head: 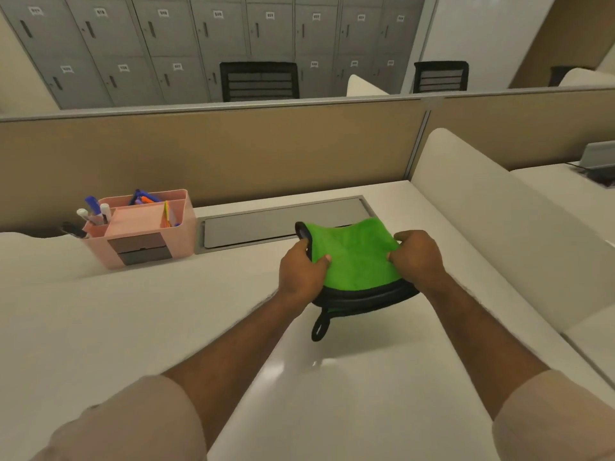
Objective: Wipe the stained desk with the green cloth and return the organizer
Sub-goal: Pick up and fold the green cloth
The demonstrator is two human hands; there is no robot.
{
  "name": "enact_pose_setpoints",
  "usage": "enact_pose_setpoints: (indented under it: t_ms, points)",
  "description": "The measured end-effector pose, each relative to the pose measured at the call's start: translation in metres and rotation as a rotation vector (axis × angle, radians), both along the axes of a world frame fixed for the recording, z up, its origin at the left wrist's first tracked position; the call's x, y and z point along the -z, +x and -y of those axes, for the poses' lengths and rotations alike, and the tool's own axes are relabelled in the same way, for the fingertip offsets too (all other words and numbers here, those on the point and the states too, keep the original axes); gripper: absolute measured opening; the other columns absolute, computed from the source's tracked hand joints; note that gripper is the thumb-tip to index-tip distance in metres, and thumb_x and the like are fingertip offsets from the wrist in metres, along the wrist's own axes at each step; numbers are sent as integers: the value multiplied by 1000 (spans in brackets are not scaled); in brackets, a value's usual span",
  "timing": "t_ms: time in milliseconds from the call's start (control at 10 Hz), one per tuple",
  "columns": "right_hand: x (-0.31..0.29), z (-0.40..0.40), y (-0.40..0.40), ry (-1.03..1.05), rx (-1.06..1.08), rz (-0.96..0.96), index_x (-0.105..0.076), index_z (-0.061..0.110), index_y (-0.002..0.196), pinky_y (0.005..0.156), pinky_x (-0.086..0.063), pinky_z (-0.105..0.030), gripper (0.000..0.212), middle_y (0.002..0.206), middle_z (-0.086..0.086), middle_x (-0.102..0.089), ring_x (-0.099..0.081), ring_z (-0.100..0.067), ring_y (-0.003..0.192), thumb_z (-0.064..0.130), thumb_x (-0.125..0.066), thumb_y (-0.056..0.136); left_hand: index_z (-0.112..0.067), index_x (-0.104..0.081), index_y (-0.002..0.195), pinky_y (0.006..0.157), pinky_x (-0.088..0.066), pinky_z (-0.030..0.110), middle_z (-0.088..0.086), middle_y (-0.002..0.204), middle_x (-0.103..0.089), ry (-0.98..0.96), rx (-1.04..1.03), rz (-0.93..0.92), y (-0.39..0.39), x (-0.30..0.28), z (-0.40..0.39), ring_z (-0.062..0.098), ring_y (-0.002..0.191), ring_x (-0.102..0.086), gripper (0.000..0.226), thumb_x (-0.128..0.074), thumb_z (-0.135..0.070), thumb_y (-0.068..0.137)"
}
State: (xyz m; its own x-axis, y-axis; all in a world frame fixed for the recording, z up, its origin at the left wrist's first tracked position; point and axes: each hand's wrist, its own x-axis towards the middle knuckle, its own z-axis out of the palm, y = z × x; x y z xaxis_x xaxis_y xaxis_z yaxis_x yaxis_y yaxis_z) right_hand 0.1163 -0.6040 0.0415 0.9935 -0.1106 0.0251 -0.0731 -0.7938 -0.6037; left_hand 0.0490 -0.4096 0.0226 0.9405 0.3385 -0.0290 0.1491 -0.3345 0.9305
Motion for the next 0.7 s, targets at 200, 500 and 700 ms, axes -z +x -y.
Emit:
enact_pose_setpoints:
  t_ms: [200,500,700]
  points:
    - [27,40,63,29,-15,33,-63,7,128,98,-45,-34,49,126,-16,-66,-60,-32,117,9,-72,80,-13,-60,118,90,-52,39,5,114,-69,39,11,-7,69,24,43,26,104,-64,36,-67,-21,83]
    - [85,61,113,20,-7,-115,-62,7,129,98,-47,-37,49,125,-18,-65,-61,-34,115,11,-72,81,-9,-59,115,88,-52,36,10,116,-67,139,3,-193,116,67,52,29,106,-63,39,-72,-24,81]
    - [89,45,111,-174,41,-127,-63,12,123,93,-46,-41,44,123,-15,-62,-57,-37,114,9,-61,80,-12,-52,91,67,-44,32,10,102,-65,320,-67,-335,105,73,39,29,93,-62,41,-76,-41,75]
